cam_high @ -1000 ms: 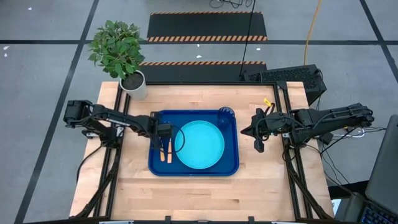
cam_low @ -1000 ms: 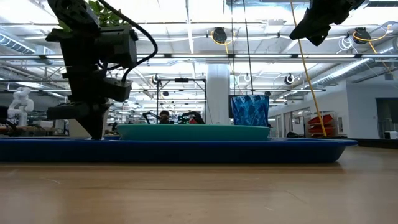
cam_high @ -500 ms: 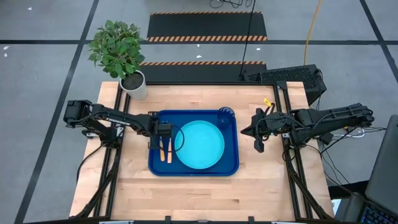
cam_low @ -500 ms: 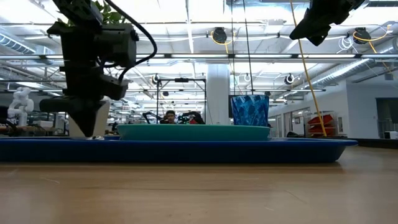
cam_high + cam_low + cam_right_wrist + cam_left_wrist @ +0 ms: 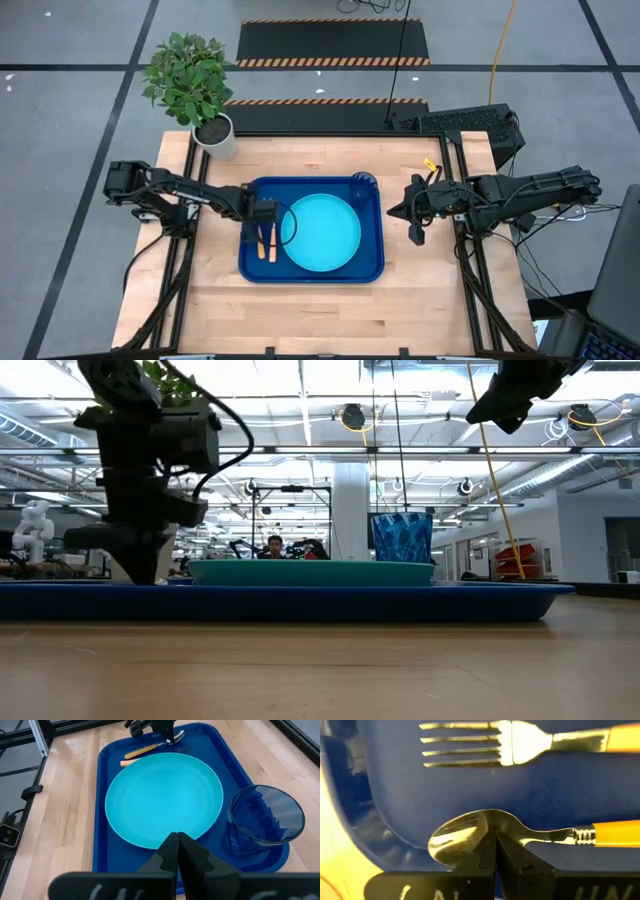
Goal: Pick and place plate/cup/fork/spoon on tray
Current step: Adjust the orange spoon on the blue serving tray
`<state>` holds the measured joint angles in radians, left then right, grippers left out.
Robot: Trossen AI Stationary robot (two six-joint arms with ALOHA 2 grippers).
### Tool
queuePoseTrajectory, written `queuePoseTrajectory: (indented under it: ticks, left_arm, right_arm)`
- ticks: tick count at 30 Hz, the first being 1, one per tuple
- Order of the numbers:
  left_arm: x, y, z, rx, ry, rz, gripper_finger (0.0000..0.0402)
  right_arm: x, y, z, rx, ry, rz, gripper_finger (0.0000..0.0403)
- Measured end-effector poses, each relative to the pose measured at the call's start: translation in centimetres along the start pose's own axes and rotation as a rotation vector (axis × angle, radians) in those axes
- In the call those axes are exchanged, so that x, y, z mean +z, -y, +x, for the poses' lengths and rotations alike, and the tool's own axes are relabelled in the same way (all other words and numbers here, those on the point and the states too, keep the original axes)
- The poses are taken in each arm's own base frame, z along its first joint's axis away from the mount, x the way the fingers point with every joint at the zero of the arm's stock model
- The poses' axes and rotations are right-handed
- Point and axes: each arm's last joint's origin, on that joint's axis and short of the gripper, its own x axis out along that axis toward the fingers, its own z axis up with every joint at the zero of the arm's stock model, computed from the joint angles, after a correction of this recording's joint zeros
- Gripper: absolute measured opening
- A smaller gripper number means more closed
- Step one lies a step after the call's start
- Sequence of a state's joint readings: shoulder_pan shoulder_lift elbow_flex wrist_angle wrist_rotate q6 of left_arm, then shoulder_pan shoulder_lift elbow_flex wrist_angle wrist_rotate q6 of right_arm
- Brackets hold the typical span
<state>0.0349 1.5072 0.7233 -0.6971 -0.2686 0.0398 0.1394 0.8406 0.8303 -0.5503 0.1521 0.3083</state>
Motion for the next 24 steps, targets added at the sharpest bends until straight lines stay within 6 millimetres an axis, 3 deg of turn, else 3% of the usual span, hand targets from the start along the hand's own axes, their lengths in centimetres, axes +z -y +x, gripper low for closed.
queuePoseTrajectory:
  ticks: [6, 24]
  left_arm:
    - [-0.58, 0.11, 0.56, 0.024, -0.010, -0.017, 0.0003]
    - [0.14, 0.12, 0.63, 0.025, 0.065, -0.012, 0.0003]
  right_arm:
    - [-0.01, -0.06, 0.00, 0.020, -0.006, -0.005, 0.0000]
    - [-0.01, -0.06, 0.00, 0.019, -0.006, -0.003, 0.0000]
